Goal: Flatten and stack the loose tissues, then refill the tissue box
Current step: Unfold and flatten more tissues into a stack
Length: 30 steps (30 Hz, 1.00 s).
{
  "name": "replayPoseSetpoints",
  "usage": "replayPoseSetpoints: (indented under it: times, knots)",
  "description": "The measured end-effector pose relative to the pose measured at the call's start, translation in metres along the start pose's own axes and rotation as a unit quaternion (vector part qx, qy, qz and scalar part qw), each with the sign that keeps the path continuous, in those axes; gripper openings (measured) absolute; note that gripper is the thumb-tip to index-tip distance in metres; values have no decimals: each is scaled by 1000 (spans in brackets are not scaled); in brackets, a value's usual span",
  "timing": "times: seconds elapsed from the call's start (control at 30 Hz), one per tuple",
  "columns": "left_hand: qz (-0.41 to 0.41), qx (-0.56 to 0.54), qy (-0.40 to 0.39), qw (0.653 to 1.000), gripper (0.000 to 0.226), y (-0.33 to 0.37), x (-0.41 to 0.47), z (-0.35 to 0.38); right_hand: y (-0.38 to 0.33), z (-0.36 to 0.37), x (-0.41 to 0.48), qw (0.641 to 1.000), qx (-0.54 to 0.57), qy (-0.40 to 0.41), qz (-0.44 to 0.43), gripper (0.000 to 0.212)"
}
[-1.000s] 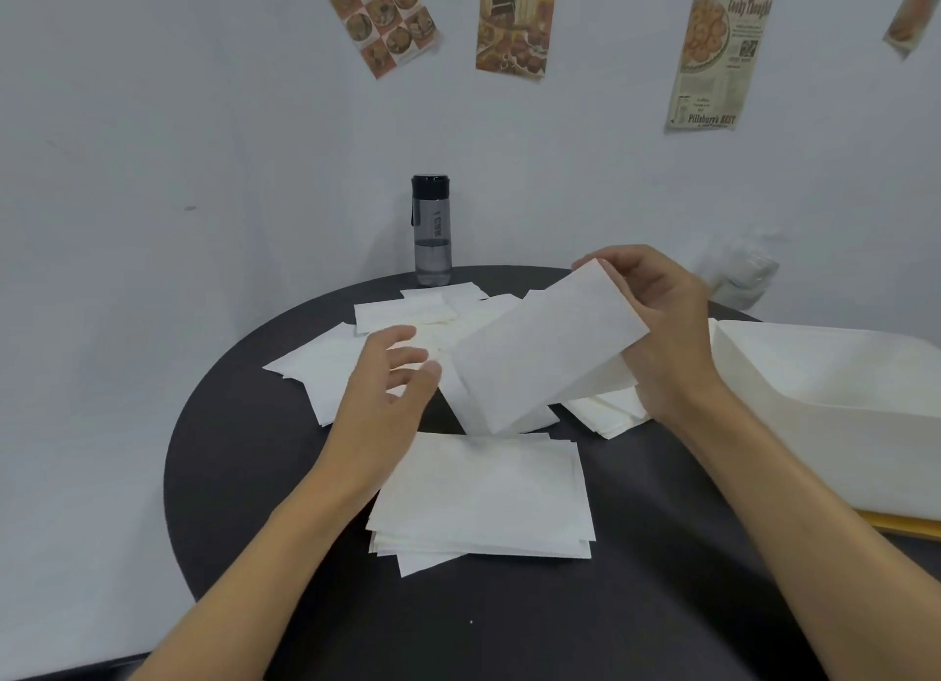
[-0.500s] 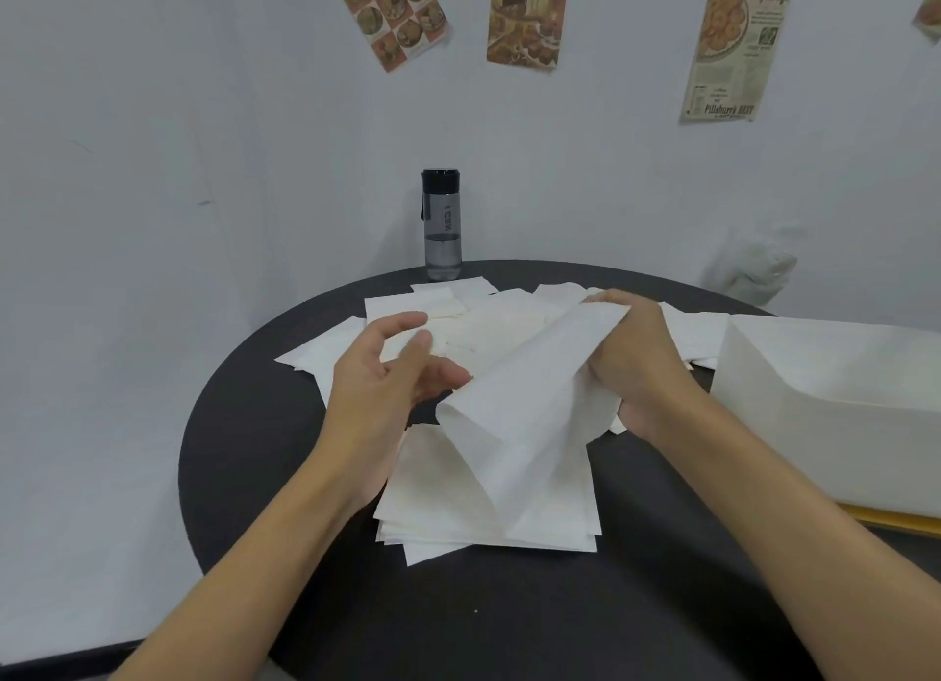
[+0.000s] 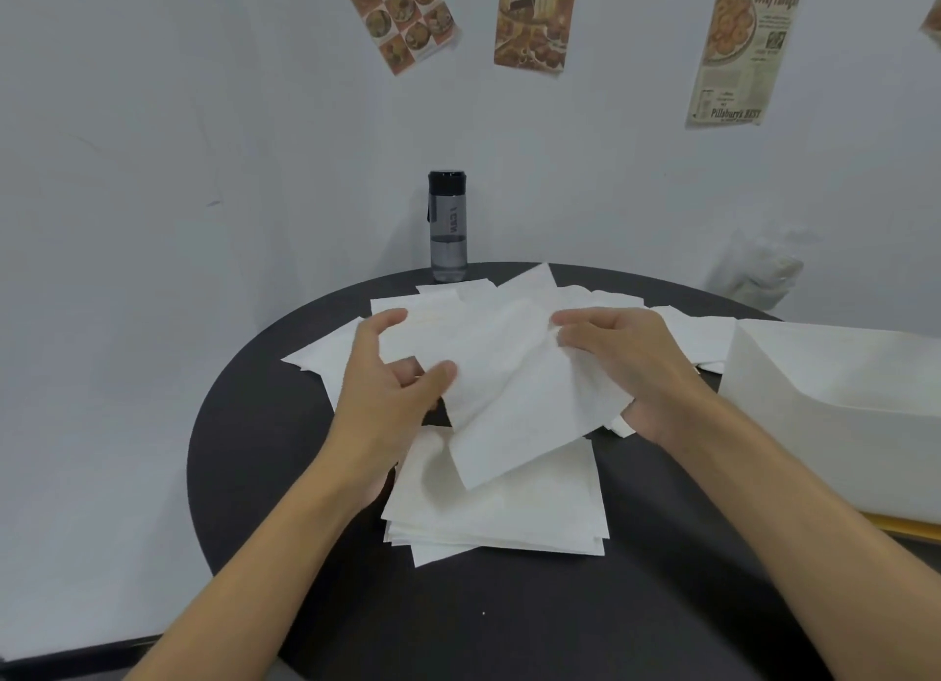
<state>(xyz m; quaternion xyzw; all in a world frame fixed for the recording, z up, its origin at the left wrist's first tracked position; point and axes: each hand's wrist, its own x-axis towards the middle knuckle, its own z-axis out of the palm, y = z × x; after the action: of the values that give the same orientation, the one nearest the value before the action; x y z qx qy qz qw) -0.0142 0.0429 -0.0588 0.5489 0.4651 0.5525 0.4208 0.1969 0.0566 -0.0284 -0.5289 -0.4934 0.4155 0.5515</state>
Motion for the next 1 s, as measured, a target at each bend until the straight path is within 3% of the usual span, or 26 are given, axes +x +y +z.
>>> replayPoseSetpoints:
  times: [0.13, 0.4, 0.6, 0.73, 0.9, 1.0]
  knots:
    - [39, -68, 79, 994, 46, -2, 4, -5, -3, -2, -2, 998, -6, -57, -26, 26]
    - [31, -57, 32, 997, 30, -2, 6, -5, 2, 0, -2, 996, 17, -54, -66, 22]
    - [56, -81, 89, 991, 4, -2, 6, -6, 7, 3, 2, 991, -45, -32, -121, 10]
    - [68, -59, 81, 993, 10, -5, 9, -6, 9, 5, 1, 981, -93, 4, -172, 12]
    - [130, 109, 65, 983, 24, -9, 6, -4, 9, 4, 1, 980, -61, 13, -190, 13]
    - [143, 74, 53, 986, 16, -9, 7, -6, 9, 5, 0, 983, -34, -10, -180, 12]
